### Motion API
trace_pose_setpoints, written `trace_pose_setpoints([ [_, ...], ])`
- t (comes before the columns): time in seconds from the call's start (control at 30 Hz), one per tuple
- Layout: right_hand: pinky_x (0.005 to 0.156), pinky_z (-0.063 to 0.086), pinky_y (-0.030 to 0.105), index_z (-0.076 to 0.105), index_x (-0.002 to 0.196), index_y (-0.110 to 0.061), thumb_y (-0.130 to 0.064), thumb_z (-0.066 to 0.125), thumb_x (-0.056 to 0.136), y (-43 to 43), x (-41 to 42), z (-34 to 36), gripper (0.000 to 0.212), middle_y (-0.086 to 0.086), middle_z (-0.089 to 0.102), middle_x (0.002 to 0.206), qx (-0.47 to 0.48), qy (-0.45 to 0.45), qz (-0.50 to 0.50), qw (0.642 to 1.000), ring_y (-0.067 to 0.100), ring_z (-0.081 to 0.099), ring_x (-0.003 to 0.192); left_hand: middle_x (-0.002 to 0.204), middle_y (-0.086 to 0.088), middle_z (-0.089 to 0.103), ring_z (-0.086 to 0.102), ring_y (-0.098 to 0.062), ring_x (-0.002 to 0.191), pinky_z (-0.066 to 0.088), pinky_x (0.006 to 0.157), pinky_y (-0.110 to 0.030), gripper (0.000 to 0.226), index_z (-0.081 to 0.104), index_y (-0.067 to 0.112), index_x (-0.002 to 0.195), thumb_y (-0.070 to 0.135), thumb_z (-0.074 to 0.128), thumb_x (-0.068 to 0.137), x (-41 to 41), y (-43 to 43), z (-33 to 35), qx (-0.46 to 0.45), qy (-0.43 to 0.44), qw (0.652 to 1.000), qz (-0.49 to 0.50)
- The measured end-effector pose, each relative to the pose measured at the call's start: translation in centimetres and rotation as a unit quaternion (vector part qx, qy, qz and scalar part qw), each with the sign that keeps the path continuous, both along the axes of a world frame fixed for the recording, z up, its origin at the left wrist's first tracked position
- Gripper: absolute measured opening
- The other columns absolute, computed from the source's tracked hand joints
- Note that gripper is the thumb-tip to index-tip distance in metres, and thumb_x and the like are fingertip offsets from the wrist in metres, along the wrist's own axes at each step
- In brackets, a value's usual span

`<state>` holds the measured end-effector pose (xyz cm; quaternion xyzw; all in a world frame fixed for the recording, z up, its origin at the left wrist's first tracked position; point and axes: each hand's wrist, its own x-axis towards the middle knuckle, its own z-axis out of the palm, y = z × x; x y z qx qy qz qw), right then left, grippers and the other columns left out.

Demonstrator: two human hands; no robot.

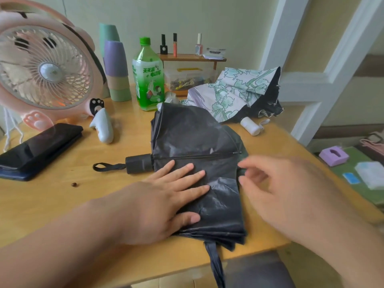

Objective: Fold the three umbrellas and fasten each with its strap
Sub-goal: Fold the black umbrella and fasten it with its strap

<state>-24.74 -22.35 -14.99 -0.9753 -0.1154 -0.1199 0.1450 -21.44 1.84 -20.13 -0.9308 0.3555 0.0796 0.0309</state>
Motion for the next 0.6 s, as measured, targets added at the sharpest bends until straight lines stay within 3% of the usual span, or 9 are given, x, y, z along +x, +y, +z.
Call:
trace_pose_setpoints([
  [0.03, 0.076, 0.054, 0.025, 0.07, 0.116, -0.039, -0.037, 0.061, 0.093, 0.9, 0.7, -0.1, 0.025, -0.023, 0.069, 0.102, 0.002, -0.043, 0.043, 0.998, 0.002, 0.063, 0.092, 0.162, 0.026, -0.023, -0.035, 0.006, 0.143, -0.023, 0.12, -0.03, 0.067, -0.006, 0.048, 0.158, 0.066, 0.008, 0.095, -0.2, 0.1, -0.1, -0.018, 0.011, 1.0, -0.006],
  [0.1, 0.089, 0.054, 0.033, 0.072, 0.113, -0.033, -0.031, 0.06, 0.092, 2.6, 1.8, -0.8, 0.024, -0.018, 0.065, 0.115, -0.026, -0.035, 0.149, 0.988, 0.01, 0.059, 0.109, 0.164, 0.031, -0.009, -0.024, 0.011, 0.146, -0.013, 0.123, -0.025, 0.063, 0.009, 0.048, 0.158, 0.062, 0.014, 0.097, -0.6, 0.8, -0.5, -0.08, 0.026, 0.996, -0.019],
  [0.17, 0.097, 0.049, 0.031, 0.073, 0.107, -0.031, -0.031, 0.055, 0.096, 2.8, 2.3, -2.0, 0.021, -0.016, 0.06, 0.118, -0.08, 0.034, 0.228, 0.97, 0.008, 0.051, 0.115, 0.162, 0.027, 0.026, 0.008, 0.012, 0.149, 0.019, 0.125, -0.027, 0.053, 0.041, 0.044, 0.151, 0.059, 0.028, 0.101, -1.2, 2.1, -1.1, -0.175, -0.001, 0.984, -0.037],
  [0.23, 0.096, 0.039, 0.014, 0.073, 0.116, -0.035, -0.033, 0.051, 0.101, 1.7, 1.8, -2.7, 0.027, -0.02, 0.055, 0.127, -0.095, 0.084, 0.272, 0.954, 0.0, 0.044, 0.121, 0.144, 0.022, 0.056, 0.04, 0.009, 0.139, 0.048, 0.107, -0.029, 0.037, 0.067, 0.037, 0.127, 0.055, 0.05, 0.099, -2.1, 4.0, -1.5, -0.251, -0.044, 0.965, -0.056],
  [0.3, 0.089, 0.034, 0.009, 0.073, 0.117, -0.04, -0.036, 0.049, 0.1, 0.4, 1.0, -3.4, 0.03, -0.024, 0.054, 0.131, -0.09, 0.11, 0.295, 0.945, -0.005, 0.043, 0.122, 0.131, 0.029, 0.063, 0.048, 0.013, 0.13, 0.051, 0.099, -0.021, 0.028, 0.077, 0.041, 0.107, 0.059, 0.06, 0.094, -3.2, 5.2, -1.2, -0.259, -0.065, 0.961, -0.066],
  [0.37, 0.086, 0.036, 0.008, 0.074, 0.112, -0.044, -0.041, 0.05, 0.097, -0.7, 0.2, -4.2, 0.029, -0.021, 0.059, 0.129, -0.087, 0.108, 0.286, 0.948, -0.004, 0.05, 0.119, 0.124, 0.033, 0.065, 0.051, 0.015, 0.125, 0.051, 0.098, -0.019, 0.03, 0.076, 0.044, 0.097, 0.066, 0.056, 0.094, -3.8, 5.5, -0.2, -0.223, -0.079, 0.968, -0.089],
  [0.47, 0.084, 0.057, 0.021, 0.073, 0.109, -0.046, -0.036, 0.042, 0.103, -1.8, -0.4, -5.5, 0.033, -0.01, 0.069, 0.129, -0.08, 0.043, 0.29, 0.953, 0.006, 0.063, 0.12, 0.096, 0.027, 0.073, 0.068, 0.006, 0.094, 0.057, 0.084, -0.026, 0.029, 0.073, 0.042, 0.107, 0.063, 0.057, 0.095, -3.7, 5.4, 1.5, -0.227, -0.056, 0.968, -0.094],
  [0.53, 0.09, 0.06, 0.031, 0.064, 0.114, -0.045, -0.029, 0.02, 0.107, -1.6, -0.8, -5.9, 0.047, -0.003, 0.073, 0.126, -0.091, -0.009, 0.302, 0.949, 0.011, 0.063, 0.122, 0.075, 0.023, 0.07, 0.065, 0.004, 0.068, 0.056, 0.062, -0.025, 0.027, 0.072, 0.042, 0.104, 0.062, 0.057, 0.094, -2.7, 5.1, 2.5, -0.251, -0.087, 0.964, -0.031],
  [0.6, 0.095, 0.056, 0.029, 0.053, 0.114, -0.043, -0.025, 0.009, 0.107, -1.6, -0.9, -6.0, 0.048, -0.004, 0.075, 0.121, -0.123, -0.021, 0.306, 0.944, 0.012, 0.066, 0.118, 0.065, 0.017, 0.067, 0.063, -0.001, 0.061, 0.052, 0.055, -0.026, 0.024, 0.073, 0.035, 0.086, 0.057, 0.062, 0.09, -0.7, 4.3, 3.5, -0.348, -0.173, 0.914, 0.113],
])
